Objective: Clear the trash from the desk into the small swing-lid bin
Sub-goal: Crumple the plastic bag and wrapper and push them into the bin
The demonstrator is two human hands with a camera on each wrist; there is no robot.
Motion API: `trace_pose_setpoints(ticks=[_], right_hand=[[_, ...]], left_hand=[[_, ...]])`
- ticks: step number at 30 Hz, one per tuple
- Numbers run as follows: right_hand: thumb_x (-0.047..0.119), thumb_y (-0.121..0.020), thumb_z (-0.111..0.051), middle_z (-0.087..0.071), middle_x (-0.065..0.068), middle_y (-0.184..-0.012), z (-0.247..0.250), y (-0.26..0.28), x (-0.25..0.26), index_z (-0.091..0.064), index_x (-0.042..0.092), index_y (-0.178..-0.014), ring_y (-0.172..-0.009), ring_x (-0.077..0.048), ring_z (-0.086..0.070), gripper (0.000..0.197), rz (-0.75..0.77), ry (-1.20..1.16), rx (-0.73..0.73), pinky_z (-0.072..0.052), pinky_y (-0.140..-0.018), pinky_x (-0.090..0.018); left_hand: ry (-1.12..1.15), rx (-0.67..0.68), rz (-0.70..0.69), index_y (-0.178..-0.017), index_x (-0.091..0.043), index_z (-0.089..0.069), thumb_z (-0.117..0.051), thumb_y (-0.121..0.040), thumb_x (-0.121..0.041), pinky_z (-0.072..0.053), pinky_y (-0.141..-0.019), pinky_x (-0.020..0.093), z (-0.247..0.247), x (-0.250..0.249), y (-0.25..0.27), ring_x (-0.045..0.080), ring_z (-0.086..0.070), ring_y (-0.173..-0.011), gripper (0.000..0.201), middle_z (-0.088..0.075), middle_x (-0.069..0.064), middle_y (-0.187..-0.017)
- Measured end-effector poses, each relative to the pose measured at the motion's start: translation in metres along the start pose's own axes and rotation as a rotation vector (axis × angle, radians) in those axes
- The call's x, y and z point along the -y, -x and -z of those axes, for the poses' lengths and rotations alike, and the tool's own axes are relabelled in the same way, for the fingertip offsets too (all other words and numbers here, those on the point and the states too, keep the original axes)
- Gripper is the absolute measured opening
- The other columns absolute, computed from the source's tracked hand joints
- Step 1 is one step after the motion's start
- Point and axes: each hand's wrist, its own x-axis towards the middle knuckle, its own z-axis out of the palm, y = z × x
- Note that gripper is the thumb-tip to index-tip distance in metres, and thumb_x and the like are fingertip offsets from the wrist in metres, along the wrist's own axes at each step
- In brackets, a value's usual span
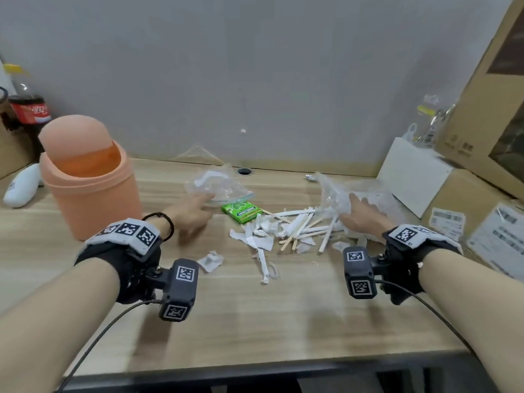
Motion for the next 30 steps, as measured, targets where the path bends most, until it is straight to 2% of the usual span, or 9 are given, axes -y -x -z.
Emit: trace_pose_setpoints(ticks=[3,5,7,10,15,19,23,26,30], right_hand=[[0.034,-0.095,-0.042,-0.025,-0.023,-0.153,-0.006,-0.006,-0.003,-0.017,0.012,-0.149,-0.136,-0.044,-0.033,0.063,-0.034,-0.092,0.075,-0.030,-0.110,-0.052],[0.026,-0.094,-0.044,-0.044,-0.024,-0.140,-0.007,-0.009,-0.003,-0.032,0.006,-0.142,-0.125,-0.041,-0.047,0.054,-0.038,-0.095,0.047,-0.040,-0.101,-0.044],[0.016,-0.092,-0.042,-0.060,-0.020,-0.116,-0.008,-0.012,-0.004,-0.054,0.006,-0.114,-0.105,-0.035,-0.058,0.027,-0.010,-0.080,0.031,-0.046,-0.083,-0.036],[0.008,-0.087,-0.043,-0.063,-0.014,-0.087,-0.011,-0.015,-0.006,-0.055,0.009,-0.078,-0.080,-0.030,-0.060,0.015,-0.034,-0.110,-0.042,-0.042,-0.062,-0.029],[0.010,-0.087,-0.044,-0.061,-0.015,-0.084,-0.002,-0.006,-0.004,-0.056,0.009,-0.072,-0.072,-0.031,-0.052,0.019,-0.133,-0.278,-0.287,-0.039,-0.061,-0.031],[0.020,-0.093,-0.040,-0.065,-0.021,-0.106,0.022,0.002,0.014,-0.067,0.005,-0.104,-0.087,-0.035,-0.055,0.032,-0.118,-0.481,-0.506,-0.043,-0.075,-0.035],[0.022,-0.098,-0.035,-0.059,-0.012,-0.095,0.053,0.008,0.055,-0.063,0.007,-0.107,-0.085,-0.029,-0.049,0.033,-0.047,-0.599,-0.647,-0.036,-0.071,-0.032],[0.021,-0.099,-0.037,-0.063,-0.007,-0.097,0.070,0.012,0.092,-0.063,0.007,-0.104,-0.091,-0.027,-0.054,0.030,0.123,-0.796,-0.646,-0.035,-0.071,-0.030],[0.023,-0.098,-0.043,-0.065,0.002,-0.100,0.081,0.026,0.148,-0.064,0.017,-0.098,-0.099,-0.018,-0.057,0.022,0.379,-0.960,-0.514,-0.040,-0.078,-0.028]], left_hand=[[-0.099,0.037,0.017,-0.152,-0.019,-0.026,-0.048,-0.095,-0.016,-0.034,-0.109,0.034,0.000,0.002,-0.006,0.029,-0.041,-0.136,0.061,-0.039,0.009,-0.152],[-0.177,0.041,0.009,-0.147,-0.015,-0.037,-0.049,-0.094,-0.015,-0.039,-0.104,0.034,0.001,0.003,-0.009,0.029,-0.048,-0.128,0.055,-0.047,0.010,-0.145],[-0.244,0.048,-0.014,-0.135,-0.011,-0.052,-0.047,-0.092,-0.008,-0.043,-0.096,0.033,0.003,0.002,-0.013,0.029,-0.054,-0.117,0.043,-0.056,0.012,-0.134],[-0.274,0.067,-0.038,-0.120,-0.012,-0.059,-0.053,-0.091,-0.009,-0.043,-0.087,0.030,0.004,0.002,-0.020,0.026,-0.056,-0.103,0.030,-0.061,0.010,-0.121],[-0.183,0.034,-0.049,-0.102,-0.018,-0.059,-0.064,-0.090,-0.016,-0.037,-0.074,0.026,0.003,0.009,-0.026,0.020,-0.053,-0.091,0.013,-0.062,0.005,-0.104],[-0.024,-0.035,-0.049,-0.094,-0.012,-0.061,-0.067,-0.086,-0.008,-0.040,-0.074,0.028,0.002,0.016,-0.029,0.024,-0.055,-0.086,0.011,-0.061,0.007,-0.094],[0.246,-0.229,-0.015,-0.079,-0.019,-0.054,-0.062,-0.087,-0.006,-0.044,-0.075,0.035,0.008,0.016,-0.031,0.026,-0.053,-0.077,0.018,-0.058,0.006,-0.082],[0.399,-0.400,-0.020,-0.094,-0.019,-0.057,-0.060,-0.089,-0.012,-0.042,-0.079,0.032,0.020,0.000,-0.027,0.023,-0.055,-0.085,0.010,-0.060,0.002,-0.090],[0.797,-0.407,-0.087,-0.098,-0.025,-0.054,-0.058,-0.088,-0.014,-0.051,-0.089,0.042,0.039,-0.026,-0.015,0.023,-0.062,-0.093,0.015,-0.061,0.000,-0.094]])
